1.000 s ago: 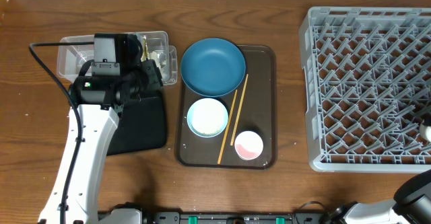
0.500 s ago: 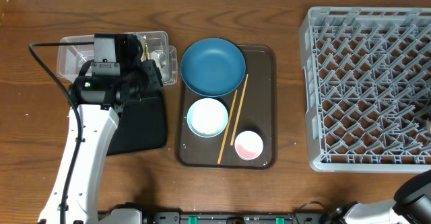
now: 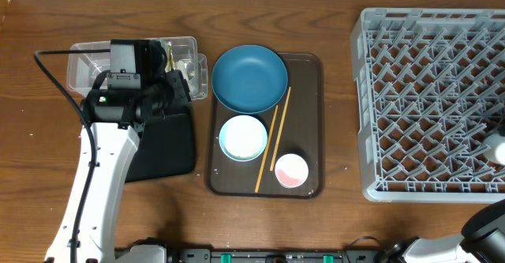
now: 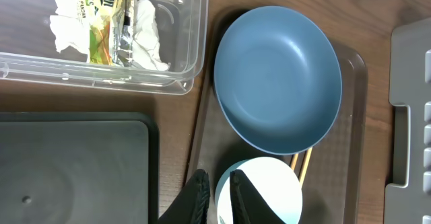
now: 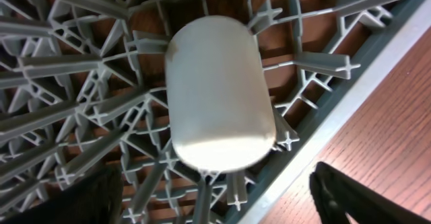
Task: Sort waste into correct bins and load items into the dishwasher rack
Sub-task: 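Lower the white cup onto the rack and release it, then reach the left gripper to the pink-rimmed cup and grasp it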
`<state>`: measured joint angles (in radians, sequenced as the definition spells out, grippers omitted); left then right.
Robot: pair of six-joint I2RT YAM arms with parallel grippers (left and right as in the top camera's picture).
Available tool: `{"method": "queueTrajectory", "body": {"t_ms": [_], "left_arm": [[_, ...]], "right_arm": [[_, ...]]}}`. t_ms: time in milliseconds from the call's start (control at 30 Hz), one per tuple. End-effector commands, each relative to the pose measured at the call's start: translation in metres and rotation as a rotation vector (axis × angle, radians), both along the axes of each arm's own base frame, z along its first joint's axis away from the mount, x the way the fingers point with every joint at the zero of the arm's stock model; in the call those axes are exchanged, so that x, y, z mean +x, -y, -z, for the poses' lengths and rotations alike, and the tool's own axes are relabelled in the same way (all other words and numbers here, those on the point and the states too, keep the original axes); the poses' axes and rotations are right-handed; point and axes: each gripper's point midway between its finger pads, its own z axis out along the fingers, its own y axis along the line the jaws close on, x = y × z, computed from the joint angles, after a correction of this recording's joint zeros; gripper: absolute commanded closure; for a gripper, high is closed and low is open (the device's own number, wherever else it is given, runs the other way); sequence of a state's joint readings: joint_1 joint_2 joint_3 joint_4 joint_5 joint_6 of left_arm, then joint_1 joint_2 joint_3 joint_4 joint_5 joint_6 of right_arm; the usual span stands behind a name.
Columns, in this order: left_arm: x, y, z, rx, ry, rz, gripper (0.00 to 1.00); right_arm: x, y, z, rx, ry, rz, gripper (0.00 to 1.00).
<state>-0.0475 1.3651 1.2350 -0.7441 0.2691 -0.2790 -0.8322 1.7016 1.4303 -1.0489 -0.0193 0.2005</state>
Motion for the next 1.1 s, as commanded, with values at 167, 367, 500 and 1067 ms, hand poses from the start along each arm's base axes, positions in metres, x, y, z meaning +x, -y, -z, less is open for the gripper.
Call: {"method": "queueTrajectory", "body": {"t_ms": [167, 367, 500, 1067], "left_arm": [[0.001, -0.003, -0.005, 0.021, 0.017, 0.006, 0.85], [0.001, -0.003, -0.005, 0.021, 0.017, 0.006, 0.85], [0.001, -0.003, -0.005, 0.02, 0.016, 0.006, 0.84], [-0.056, 0.094, 0.04, 0.028, -0.167, 0.319, 0.58]], "right_arm": [[0.007, -0.005, 0.002, 0.041, 0.045, -0.005, 0.83], [0.039, -0.034, -0.005, 0.152, 0.193, -0.146, 0.99], [0.083, -0.084, -0.025, 0.253, 0.395, -0.426, 0.99], [0.149, -0.261, -0.018, 0.144, 0.287, -1.003, 0.77]]}}
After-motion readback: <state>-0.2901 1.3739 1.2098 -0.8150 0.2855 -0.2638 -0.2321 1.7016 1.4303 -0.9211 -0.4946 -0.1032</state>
